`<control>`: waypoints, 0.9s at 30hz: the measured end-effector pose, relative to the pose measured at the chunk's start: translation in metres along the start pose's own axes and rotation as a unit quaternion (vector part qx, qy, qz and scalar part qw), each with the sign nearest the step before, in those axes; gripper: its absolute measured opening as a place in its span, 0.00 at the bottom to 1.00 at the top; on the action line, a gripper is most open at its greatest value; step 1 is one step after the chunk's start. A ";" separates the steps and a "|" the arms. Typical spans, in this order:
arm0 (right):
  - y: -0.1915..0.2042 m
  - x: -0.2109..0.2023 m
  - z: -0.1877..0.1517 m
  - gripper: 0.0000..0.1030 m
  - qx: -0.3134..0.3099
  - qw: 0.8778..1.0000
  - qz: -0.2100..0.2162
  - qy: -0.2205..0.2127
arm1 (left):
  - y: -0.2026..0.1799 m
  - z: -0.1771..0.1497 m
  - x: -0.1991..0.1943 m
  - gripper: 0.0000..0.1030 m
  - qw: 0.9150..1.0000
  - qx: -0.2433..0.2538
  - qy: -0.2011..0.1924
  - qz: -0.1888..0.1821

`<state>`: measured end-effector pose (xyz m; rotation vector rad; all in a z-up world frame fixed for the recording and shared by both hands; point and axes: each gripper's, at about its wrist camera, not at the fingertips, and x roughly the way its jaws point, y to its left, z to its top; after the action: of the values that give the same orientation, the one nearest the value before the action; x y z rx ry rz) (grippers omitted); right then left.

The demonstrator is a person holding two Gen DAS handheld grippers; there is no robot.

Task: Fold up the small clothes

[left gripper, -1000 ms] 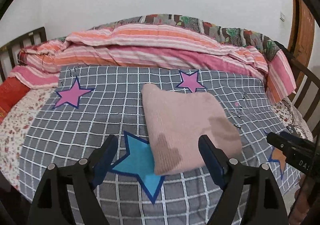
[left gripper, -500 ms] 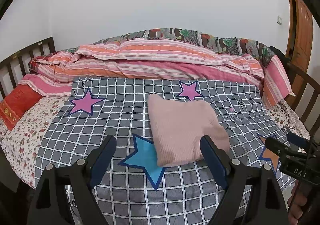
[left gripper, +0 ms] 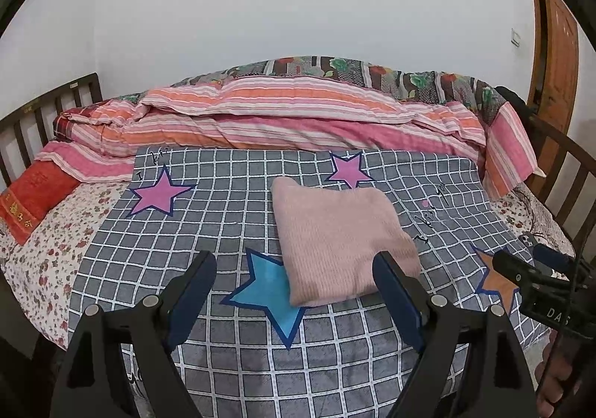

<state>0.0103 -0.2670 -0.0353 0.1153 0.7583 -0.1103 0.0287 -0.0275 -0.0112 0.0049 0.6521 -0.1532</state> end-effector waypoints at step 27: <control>0.000 -0.007 0.002 0.90 -0.004 1.000 -0.002 -0.007 | 0.005 0.000 -0.003 0.83 1.000 -0.001 -0.002 0.001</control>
<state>0.0070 -0.2666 -0.0293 0.1045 0.7454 -0.1117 0.0272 -0.0217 -0.0095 0.0027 0.6490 -0.1497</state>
